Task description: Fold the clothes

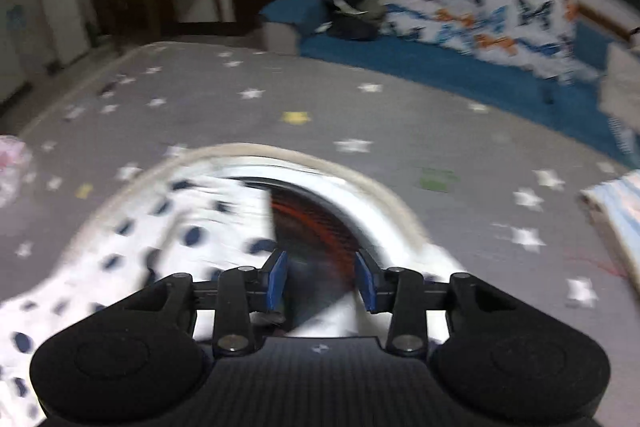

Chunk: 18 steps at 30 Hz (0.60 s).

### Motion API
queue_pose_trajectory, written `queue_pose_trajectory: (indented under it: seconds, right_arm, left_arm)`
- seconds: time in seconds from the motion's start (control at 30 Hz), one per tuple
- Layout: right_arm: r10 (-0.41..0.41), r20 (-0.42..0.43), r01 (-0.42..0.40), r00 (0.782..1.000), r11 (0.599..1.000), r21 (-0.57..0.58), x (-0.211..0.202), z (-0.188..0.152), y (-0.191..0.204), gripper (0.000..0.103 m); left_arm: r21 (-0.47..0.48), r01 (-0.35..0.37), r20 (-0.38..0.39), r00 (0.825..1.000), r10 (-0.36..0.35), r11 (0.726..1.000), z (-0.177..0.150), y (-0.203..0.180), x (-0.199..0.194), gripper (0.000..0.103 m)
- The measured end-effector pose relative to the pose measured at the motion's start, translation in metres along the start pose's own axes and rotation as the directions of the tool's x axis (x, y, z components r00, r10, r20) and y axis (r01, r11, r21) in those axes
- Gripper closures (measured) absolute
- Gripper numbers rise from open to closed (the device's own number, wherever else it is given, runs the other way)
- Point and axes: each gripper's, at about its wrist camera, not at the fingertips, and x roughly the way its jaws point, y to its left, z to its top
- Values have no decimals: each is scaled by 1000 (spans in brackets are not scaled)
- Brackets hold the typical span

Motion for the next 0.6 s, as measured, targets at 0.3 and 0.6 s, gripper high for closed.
queue_pose_trajectory:
  seconds: [0.3, 0.6]
  right_arm:
    - [37, -63, -40, 997, 998, -55, 40, 20, 31, 66]
    - [-63, -39, 53, 997, 975, -218, 49, 39, 65, 85]
  left_arm:
    - [-47, 65, 49, 997, -62, 997, -1, 16, -22, 62]
    - [-97, 73, 82, 995, -65, 993, -10, 30, -34, 58]
